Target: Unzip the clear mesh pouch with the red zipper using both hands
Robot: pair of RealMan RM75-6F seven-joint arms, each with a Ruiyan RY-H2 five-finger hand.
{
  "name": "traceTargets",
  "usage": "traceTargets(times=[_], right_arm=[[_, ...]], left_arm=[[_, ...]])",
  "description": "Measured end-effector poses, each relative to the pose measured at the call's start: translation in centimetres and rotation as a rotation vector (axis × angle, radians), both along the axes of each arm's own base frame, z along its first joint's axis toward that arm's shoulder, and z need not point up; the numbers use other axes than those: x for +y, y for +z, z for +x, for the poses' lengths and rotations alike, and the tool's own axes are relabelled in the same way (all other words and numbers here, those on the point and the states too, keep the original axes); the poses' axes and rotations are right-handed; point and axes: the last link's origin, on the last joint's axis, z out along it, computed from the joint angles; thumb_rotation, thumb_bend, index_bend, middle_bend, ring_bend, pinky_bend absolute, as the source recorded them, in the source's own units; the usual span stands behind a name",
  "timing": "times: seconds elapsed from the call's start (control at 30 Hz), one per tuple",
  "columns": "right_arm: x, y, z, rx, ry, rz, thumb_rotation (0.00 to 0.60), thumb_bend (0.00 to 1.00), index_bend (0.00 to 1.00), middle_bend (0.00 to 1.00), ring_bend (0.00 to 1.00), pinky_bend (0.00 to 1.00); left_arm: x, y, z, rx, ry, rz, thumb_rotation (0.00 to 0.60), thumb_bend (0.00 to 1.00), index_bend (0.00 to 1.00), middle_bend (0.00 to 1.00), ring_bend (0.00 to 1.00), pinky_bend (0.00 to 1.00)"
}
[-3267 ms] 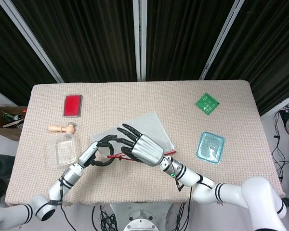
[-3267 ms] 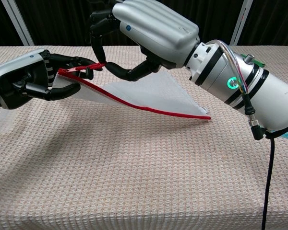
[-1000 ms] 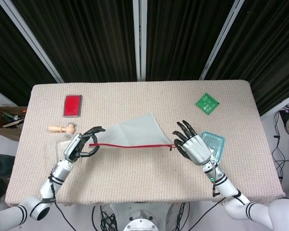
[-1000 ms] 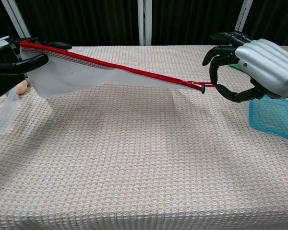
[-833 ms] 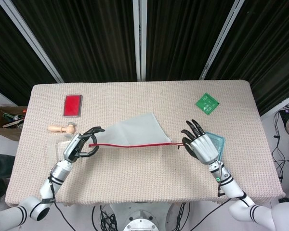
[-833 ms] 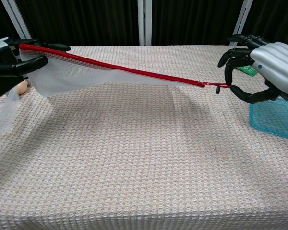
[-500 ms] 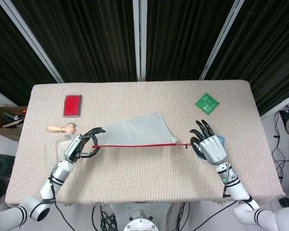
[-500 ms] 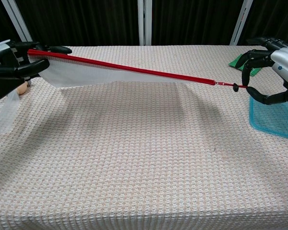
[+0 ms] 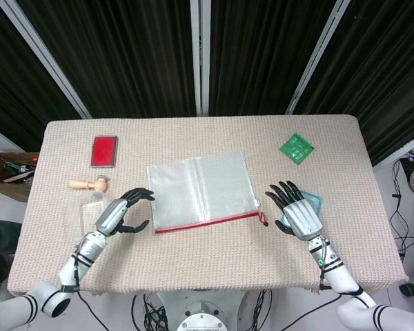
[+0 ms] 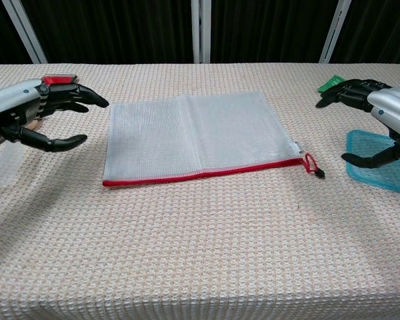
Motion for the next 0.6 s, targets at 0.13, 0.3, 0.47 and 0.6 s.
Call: traceTargets(times=[0.13,0.3,0.47,0.6], right_arm=[[-0.1,1.8,-0.4,0.003,-0.036,-0.024,0.600,0.15,0.00,0.04,0.00,0.00],[0.1,5.1,-1.5,-0.013,-0.067,-0.099,0.600,0.20,0.06,0.11,0.00,0.00],[1.8,9.5,-3.4,-0.046,-0.117,-0.196,0.600,0.24,0.11,0.14,0.00,0.00],[4.2,12.4,-5.0,-0.074,-0.178,-0.247,0.600,0.25,0.11,0.13,0.00,0.00]], left_arm=[[-0.2,0.7,-0.2,0.199,-0.039,0.080,0.600,0.26,0.24,0.16,0.12,0.14],[-0.6,4.1,-2.0,0.420,-0.015,0.214,0.600,0.25,0.24,0.16,0.12,0.14],[-2.5,10.1,-5.9,0.595,0.126,0.377,0.600,0.24,0.24,0.16,0.12,0.14],[-5.4,13.4,-8.6,0.667,0.254,0.459,0.600,0.23,0.24,0.16,0.12,0.14]])
